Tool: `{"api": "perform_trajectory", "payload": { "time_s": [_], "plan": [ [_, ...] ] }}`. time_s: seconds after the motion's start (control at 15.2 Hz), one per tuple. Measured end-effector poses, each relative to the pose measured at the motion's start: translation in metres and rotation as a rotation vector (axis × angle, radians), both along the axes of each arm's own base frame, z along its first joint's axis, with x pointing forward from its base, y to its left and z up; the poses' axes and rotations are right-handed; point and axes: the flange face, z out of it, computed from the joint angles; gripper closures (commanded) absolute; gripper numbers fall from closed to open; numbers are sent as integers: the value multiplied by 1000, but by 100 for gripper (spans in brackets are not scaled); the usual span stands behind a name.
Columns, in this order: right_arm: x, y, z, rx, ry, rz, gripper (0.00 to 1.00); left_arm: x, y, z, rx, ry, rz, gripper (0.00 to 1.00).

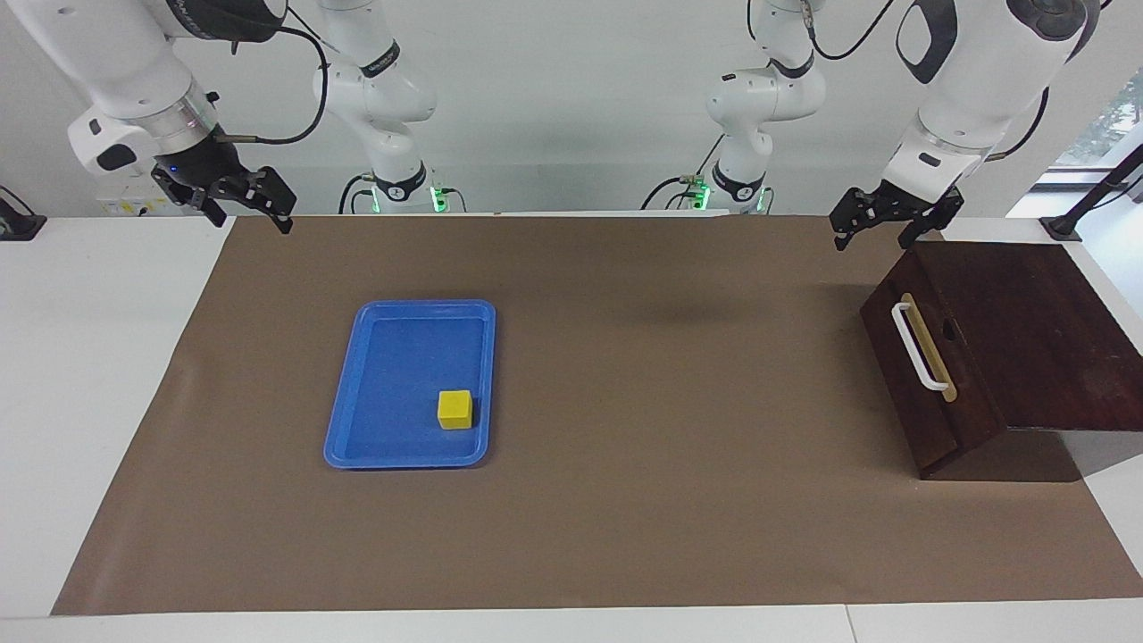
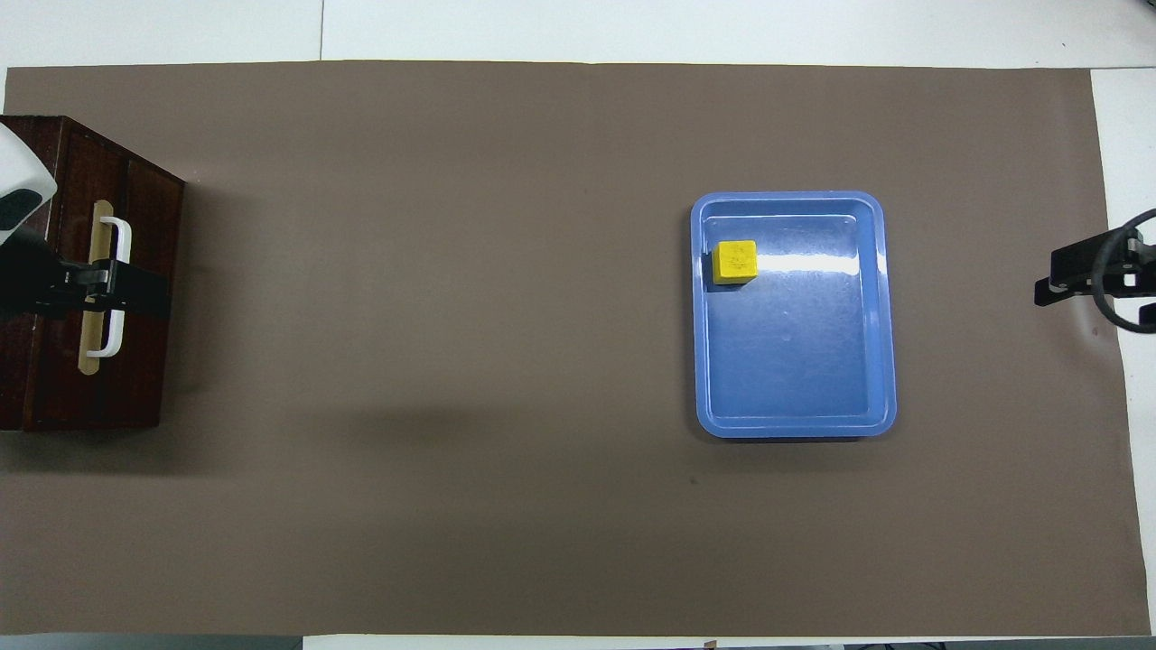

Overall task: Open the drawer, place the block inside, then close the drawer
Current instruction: 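Reach the right gripper over the yellow block in the blue tray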

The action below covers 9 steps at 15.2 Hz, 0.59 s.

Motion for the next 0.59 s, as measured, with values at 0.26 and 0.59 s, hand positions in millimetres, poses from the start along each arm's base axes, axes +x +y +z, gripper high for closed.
{"api": "perform_trajectory", "payload": {
  "time_s": [0.26,0.59],
  "plan": [
    [4,3,-51,156,70,-367,0,0,0,0,0,0,0,0],
    [28,16,-140,317,225,-777,0,0,0,0,0,0,0,0]
  ]
}}
